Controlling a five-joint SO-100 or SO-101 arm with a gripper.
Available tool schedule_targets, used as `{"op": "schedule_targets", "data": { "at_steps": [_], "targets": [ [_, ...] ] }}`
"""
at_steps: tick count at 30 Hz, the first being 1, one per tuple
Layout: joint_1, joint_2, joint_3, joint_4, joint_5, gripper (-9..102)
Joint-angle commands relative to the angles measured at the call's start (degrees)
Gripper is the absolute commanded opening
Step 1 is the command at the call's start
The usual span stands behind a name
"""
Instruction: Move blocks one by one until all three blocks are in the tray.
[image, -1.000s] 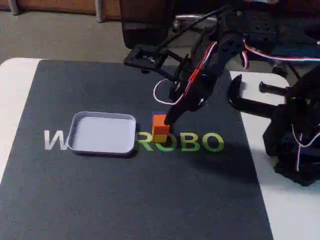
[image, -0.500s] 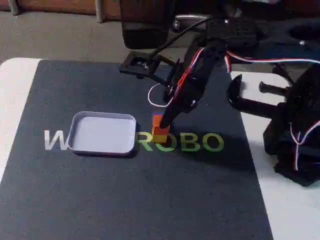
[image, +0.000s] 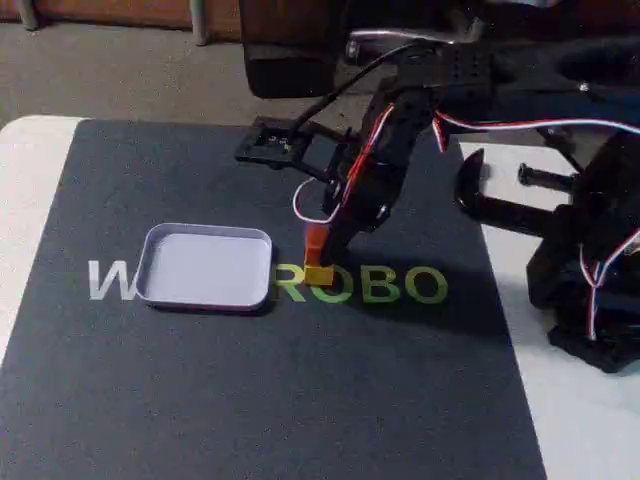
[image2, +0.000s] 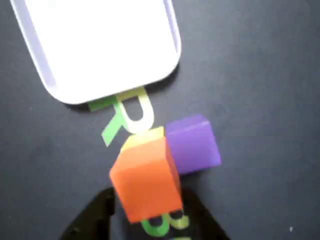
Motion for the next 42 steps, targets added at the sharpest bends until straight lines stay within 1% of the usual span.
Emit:
{"op": "schedule_targets", "data": {
  "at_steps": [1, 14, 18, 21, 22, 28, 35, 39, 42],
  "targets": [
    [0.09, -0.18, -0.79, -1.14, -0.35, 16],
    [0.0, -3.16, -2.55, -2.81, 0.0, 15],
    [-0.09, -3.52, -2.81, -2.99, 0.09, 5],
    [-0.44, -3.52, -3.34, -3.34, 1.05, -7],
    [-0.7, -3.52, -3.6, -3.52, 1.58, -8],
    [-4.13, -5.71, -10.63, -3.34, 8.61, -8],
    [-7.65, -15.12, -26.1, -3.25, 19.25, -8],
    [-7.38, -19.34, -31.64, -3.25, 22.24, -8],
    [-7.03, -20.83, -33.05, -3.25, 22.94, -8]
  ]
}}
